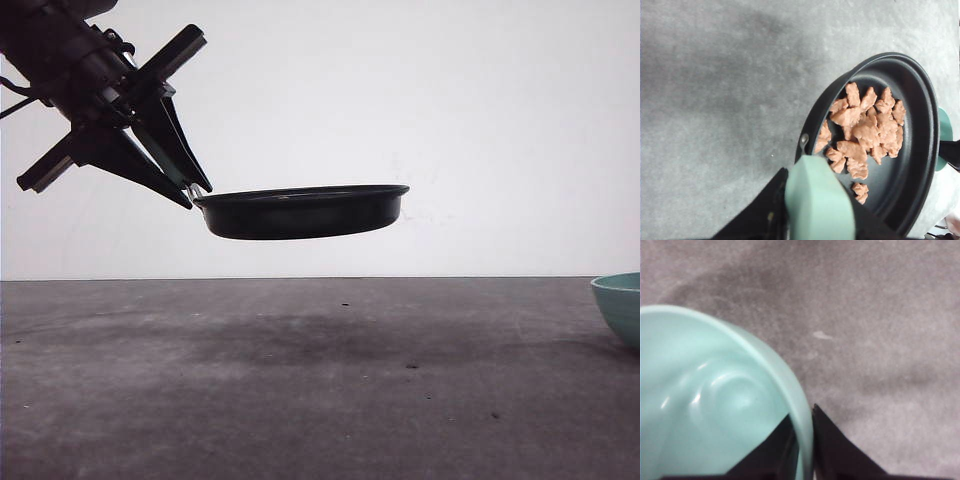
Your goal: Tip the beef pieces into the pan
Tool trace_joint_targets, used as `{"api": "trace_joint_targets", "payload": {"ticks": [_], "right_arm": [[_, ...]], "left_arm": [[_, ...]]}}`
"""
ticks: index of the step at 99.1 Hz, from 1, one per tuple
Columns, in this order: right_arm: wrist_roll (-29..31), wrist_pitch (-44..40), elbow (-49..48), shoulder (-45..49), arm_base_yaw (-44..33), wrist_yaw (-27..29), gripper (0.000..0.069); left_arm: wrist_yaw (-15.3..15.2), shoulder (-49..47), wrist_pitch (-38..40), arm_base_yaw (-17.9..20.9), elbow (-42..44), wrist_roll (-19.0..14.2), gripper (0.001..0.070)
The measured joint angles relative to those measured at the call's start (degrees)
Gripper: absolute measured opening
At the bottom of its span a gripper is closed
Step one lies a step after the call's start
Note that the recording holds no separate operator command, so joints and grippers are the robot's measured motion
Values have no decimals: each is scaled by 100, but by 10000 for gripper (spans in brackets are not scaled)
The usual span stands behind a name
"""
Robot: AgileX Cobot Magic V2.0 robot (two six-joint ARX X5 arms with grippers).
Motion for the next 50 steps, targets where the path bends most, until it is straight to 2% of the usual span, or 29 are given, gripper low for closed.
{"api": "trace_joint_targets", "payload": {"ticks": [6,17,24,36,46,50], "right_arm": [[-66,26,-2,39,4,118,156],[-164,125,4,22,7,122,410],[-184,98,20,-35,7,125,514],[-302,24,284,-354,9,122,572],[-334,-168,772,-837,90,127,579],[-332,-232,966,-1067,162,120,562]], "left_arm": [[0,0,-2,0,0,0,54],[2,0,0,0,0,0,54],[2,0,-2,0,0,0,54],[-7,0,-11,2,0,0,54],[-155,0,-85,31,0,7,54],[-262,7,-127,46,0,42,54]]}}
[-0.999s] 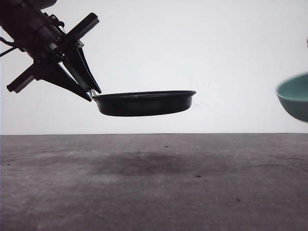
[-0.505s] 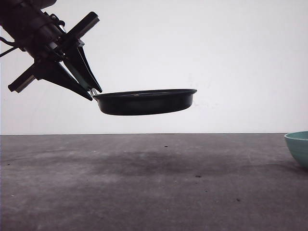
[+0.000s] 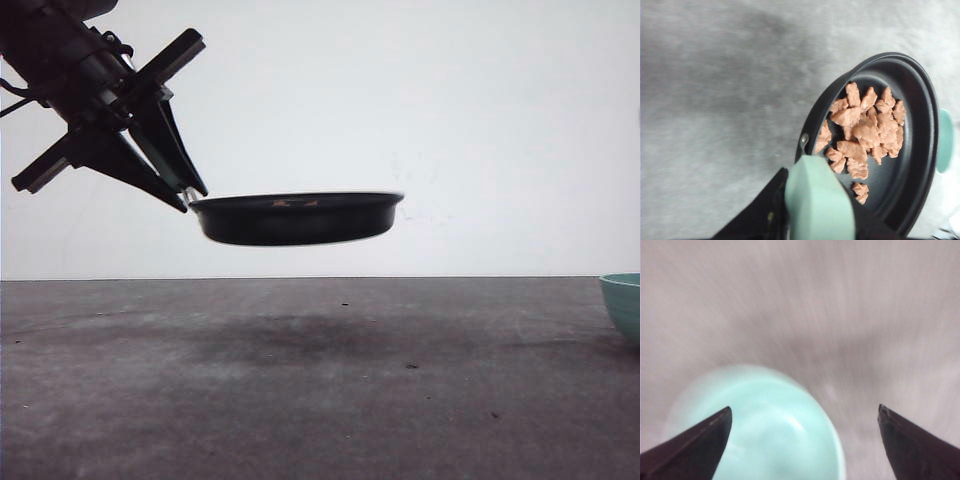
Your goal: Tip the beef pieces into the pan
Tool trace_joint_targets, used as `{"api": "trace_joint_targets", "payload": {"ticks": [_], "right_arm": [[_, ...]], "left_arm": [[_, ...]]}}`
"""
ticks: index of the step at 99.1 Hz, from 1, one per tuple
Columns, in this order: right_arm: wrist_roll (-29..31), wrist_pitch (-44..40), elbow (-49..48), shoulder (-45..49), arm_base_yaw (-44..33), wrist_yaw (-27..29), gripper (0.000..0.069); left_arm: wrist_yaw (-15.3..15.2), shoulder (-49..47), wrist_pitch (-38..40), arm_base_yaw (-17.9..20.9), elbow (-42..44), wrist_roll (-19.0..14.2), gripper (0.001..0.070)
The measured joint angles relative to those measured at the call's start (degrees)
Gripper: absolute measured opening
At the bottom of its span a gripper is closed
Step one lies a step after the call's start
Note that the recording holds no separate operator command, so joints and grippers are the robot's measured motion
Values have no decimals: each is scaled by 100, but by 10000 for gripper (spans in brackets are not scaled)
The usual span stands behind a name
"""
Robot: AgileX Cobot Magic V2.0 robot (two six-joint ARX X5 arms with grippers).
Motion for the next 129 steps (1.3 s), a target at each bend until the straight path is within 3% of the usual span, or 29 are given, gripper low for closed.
{"api": "trace_joint_targets", "payload": {"ticks": [4,16,21,28,47,77,85,99,111,122,129], "right_arm": [[0,-105,184,-238,105,-15,493],[-4,-109,431,-1051,619,-173,150],[2,-66,431,-1419,887,-175,79],[26,-61,431,-1939,1329,-157,35],[66,-284,431,-2776,2179,205,13],[223,-1069,431,-3093,2599,474,11],[225,-1169,428,-3091,2627,476,11],[264,-1178,428,-3086,2675,476,11],[306,-1209,428,-3067,2695,551,11],[223,-1279,428,-3018,2699,890,11],[101,-1217,413,-2990,2717,1248,11]], "left_arm": [[-105,22,-22,26,0,57,54],[-306,232,-42,151,0,223,54],[-343,352,-42,205,0,284,54],[-402,509,-37,271,0,361,54],[-638,828,-33,352,2,516,54],[-636,1008,-55,402,0,560,76],[-634,1008,-94,428,2,557,164],[-610,1008,-313,496,4,553,430],[-595,992,-599,584,4,538,593],[-702,723,-800,728,4,560,689],[-850,323,-785,820,4,614,692]]}}
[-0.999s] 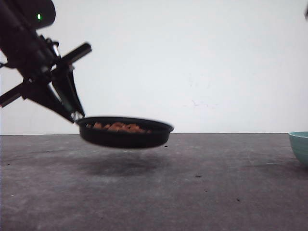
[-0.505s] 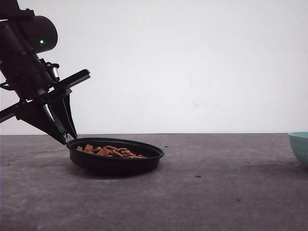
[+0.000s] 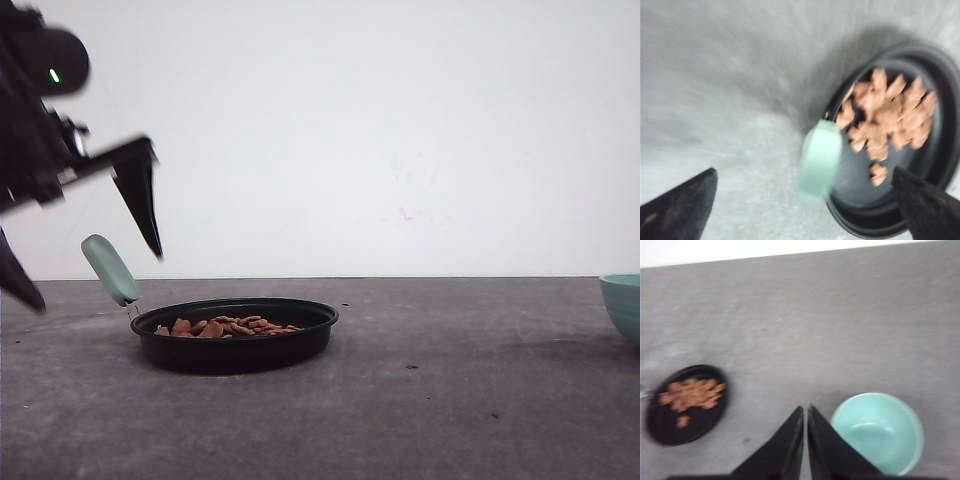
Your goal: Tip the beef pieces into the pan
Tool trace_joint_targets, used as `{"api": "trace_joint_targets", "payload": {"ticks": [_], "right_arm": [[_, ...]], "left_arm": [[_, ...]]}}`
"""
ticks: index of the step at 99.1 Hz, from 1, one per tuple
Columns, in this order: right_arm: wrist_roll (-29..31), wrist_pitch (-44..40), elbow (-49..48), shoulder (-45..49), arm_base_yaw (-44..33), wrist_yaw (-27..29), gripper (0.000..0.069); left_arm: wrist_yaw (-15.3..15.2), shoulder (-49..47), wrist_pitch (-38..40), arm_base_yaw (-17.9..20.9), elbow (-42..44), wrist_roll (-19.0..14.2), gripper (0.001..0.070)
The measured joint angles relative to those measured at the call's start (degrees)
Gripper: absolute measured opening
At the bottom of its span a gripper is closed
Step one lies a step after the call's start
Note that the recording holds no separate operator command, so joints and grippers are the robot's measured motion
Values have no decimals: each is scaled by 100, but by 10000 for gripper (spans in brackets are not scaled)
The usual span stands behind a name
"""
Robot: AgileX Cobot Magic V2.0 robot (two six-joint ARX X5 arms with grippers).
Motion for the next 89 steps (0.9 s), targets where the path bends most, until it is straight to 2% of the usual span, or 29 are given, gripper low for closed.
{"api": "trace_joint_targets", "payload": {"ticks": [12,25,30,34,48,53,63,79,89], "right_arm": [[-205,411,-133,-35,70,481,11],[-487,1152,-428,-153,160,555,11],[-573,1364,-584,-186,208,555,11],[-647,1530,-726,-195,249,557,11],[-988,2138,-1349,-186,459,560,11],[-1147,2343,-1569,-155,542,557,11],[-1502,2706,-1869,-140,708,557,11],[-1937,3265,-1875,-184,844,557,11],[-2033,3303,-1875,-280,841,557,11]], "left_arm": [[-498,-883,98,133,0,216,692],[-1399,-1895,400,181,0,660,685],[-1672,-2293,511,181,0,855,641],[-1810,-2605,616,181,0,1005,563],[-1945,-3528,695,181,9,1390,156],[-1947,-3779,608,181,9,1528,78],[-1952,-4181,614,181,-184,1740,31],[-1952,-5077,732,249,-1305,1980,24],[-1952,-5530,577,254,-1915,2100,24]]}}
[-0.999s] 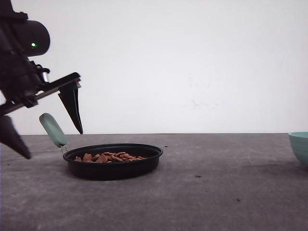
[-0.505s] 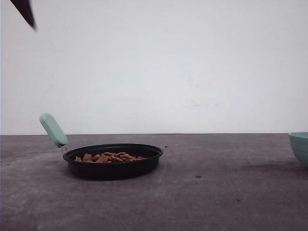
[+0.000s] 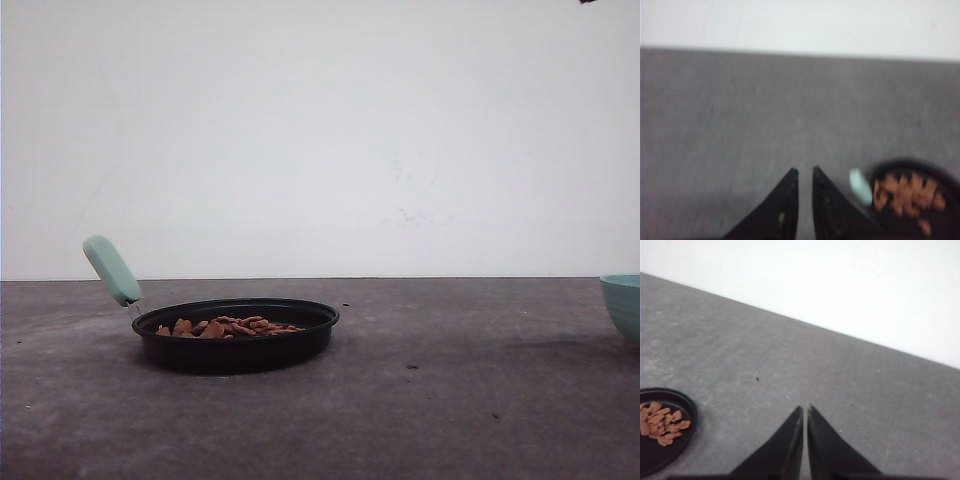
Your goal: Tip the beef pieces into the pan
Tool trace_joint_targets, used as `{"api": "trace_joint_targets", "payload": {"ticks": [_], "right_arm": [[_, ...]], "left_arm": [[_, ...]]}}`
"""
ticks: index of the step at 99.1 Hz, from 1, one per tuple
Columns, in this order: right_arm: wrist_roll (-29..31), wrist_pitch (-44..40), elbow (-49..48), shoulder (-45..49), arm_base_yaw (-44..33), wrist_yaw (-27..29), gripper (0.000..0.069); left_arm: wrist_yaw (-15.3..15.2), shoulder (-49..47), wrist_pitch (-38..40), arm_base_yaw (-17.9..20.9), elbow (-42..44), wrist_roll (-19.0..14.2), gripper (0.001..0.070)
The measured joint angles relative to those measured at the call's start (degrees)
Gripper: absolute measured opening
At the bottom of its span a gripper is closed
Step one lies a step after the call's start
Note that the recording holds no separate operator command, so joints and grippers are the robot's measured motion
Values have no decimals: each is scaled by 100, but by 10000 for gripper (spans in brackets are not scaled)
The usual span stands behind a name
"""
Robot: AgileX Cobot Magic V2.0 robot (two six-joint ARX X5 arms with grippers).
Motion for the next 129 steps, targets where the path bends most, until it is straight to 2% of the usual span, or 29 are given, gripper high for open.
{"api": "trace_joint_targets", "payload": {"ticks": [100,112,121,129], "right_arm": [[-22,-9,0,-225,-22,0,11],[-24,-155,2,-509,-341,-28,11],[-109,-599,-13,-940,-874,-15,11],[-262,-564,-251,-1364,-1423,39,11]], "left_arm": [[2,-260,-52,0,-146,79,24],[2,-260,-52,0,-146,81,24],[2,-260,-52,0,-149,85,24],[2,-260,-52,0,-146,90,24]]}}
